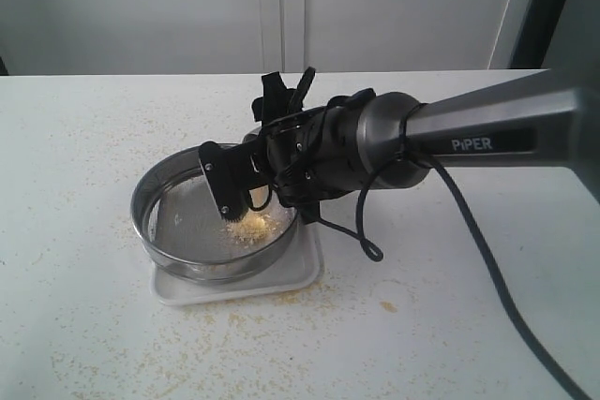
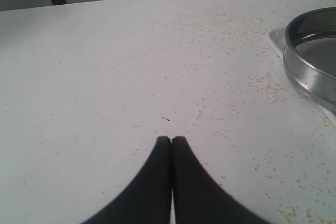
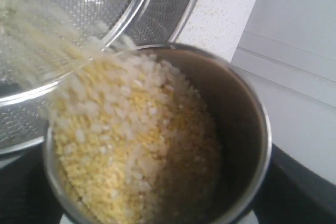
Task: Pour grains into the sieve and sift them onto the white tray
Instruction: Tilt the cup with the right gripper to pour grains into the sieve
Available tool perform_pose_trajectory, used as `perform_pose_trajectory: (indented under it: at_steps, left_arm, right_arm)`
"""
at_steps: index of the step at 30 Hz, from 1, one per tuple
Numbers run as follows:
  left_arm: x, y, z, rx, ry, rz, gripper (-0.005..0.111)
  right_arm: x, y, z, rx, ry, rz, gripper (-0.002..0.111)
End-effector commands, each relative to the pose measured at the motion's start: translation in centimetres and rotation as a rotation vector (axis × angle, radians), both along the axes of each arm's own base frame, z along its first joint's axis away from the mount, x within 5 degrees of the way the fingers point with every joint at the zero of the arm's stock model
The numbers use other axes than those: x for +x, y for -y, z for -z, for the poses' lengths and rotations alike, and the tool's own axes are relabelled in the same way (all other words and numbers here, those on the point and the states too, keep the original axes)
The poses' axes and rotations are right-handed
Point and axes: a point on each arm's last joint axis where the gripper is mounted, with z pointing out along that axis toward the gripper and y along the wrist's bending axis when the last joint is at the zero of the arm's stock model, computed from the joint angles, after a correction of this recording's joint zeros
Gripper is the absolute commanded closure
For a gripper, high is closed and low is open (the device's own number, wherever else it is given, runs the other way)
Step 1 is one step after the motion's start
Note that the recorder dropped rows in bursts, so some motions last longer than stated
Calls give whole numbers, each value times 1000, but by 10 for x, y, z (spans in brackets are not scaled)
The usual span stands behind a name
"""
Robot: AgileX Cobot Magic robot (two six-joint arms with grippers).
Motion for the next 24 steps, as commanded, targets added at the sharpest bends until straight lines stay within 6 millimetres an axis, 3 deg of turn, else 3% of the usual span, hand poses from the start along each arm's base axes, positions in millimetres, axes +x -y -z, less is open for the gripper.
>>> perform_pose_trajectory:
  at_steps: [1, 24]
  left_arm:
    - [0, 0, 1, -8, 2, 3, 107]
    - [0, 0, 1, -8, 2, 3, 107]
  right_arm:
    - [2, 0, -8, -15, 33, -4, 108]
    - [2, -1, -9, -37, 52, -28, 108]
